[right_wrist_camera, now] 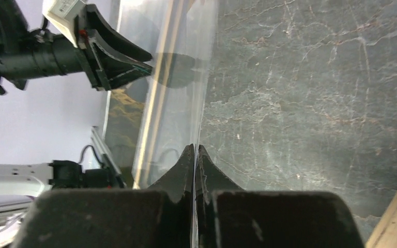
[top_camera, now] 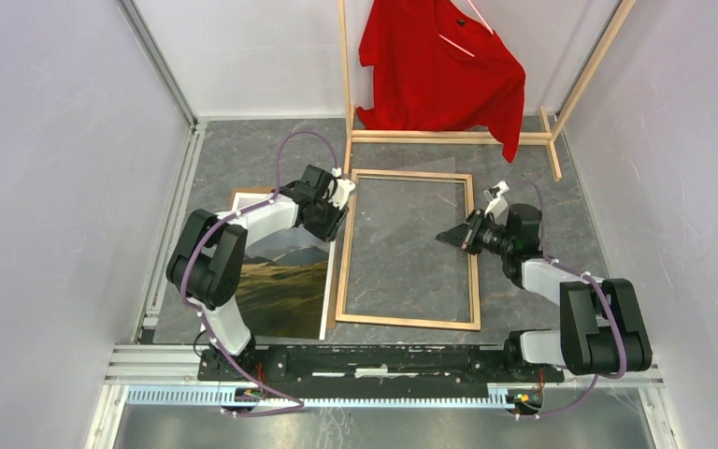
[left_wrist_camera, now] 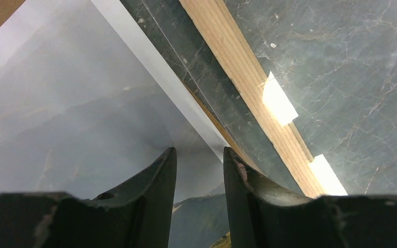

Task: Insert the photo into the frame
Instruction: Place the photo frame item in the photo frame.

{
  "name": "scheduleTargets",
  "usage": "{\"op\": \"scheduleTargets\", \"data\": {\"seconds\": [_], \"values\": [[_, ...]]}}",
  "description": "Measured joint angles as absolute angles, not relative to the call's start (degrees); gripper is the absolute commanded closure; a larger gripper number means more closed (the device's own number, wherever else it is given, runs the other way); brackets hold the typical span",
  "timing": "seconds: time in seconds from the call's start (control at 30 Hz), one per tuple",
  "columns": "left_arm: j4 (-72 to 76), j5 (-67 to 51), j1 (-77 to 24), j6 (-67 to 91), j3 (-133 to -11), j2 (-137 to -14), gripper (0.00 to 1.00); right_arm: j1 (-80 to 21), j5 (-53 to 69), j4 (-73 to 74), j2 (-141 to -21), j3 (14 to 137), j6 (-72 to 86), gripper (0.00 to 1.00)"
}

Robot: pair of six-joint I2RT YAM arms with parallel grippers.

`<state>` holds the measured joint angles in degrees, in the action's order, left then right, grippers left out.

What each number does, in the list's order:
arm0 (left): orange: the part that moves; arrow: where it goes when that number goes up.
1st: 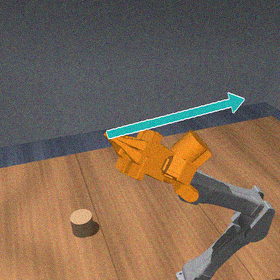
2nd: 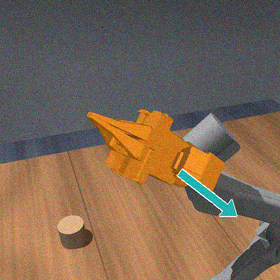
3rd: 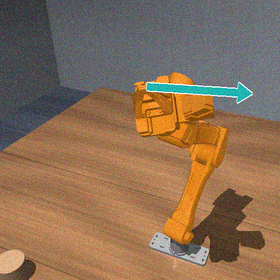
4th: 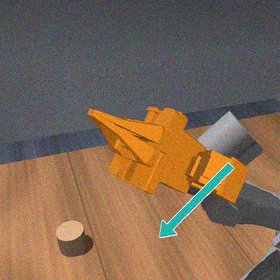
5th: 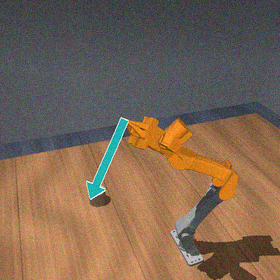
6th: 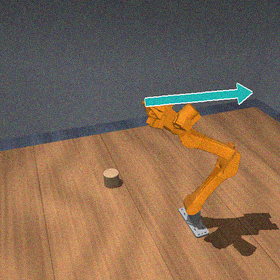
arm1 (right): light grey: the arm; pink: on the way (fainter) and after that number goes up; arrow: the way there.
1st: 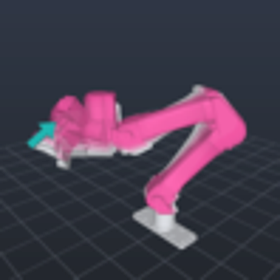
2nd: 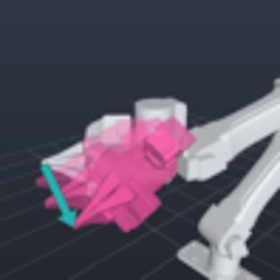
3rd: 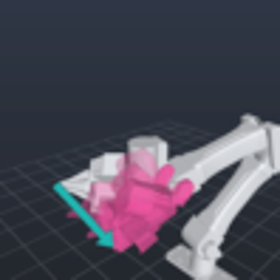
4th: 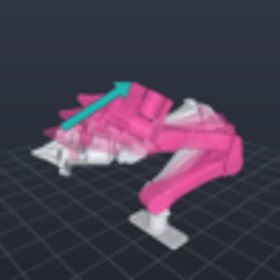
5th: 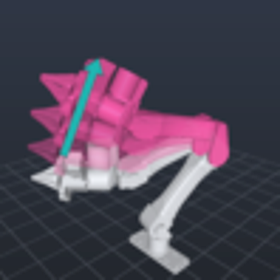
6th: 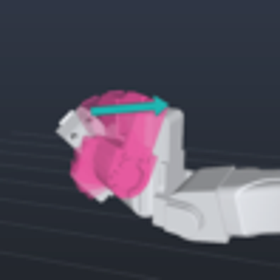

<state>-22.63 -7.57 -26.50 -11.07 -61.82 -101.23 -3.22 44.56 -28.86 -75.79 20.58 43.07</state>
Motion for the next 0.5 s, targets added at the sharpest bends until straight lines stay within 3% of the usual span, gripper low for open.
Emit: {"op": "scheduleTargets", "data": {"seconds": [0.2, 0.5], "values": [[-22.72, -7.53, -26.50, -11.09, -62.11, -101.23, 0.53, -3.27, 42.41, -16.75, -75.81, 26.46, 35.11, 1.00], [-22.87, -6.96, -26.50, -11.62, -62.22, -101.23, 0.52, -1.50, 40.93, -12.43, -74.15, 25.52, 32.71, 1.00]]}}
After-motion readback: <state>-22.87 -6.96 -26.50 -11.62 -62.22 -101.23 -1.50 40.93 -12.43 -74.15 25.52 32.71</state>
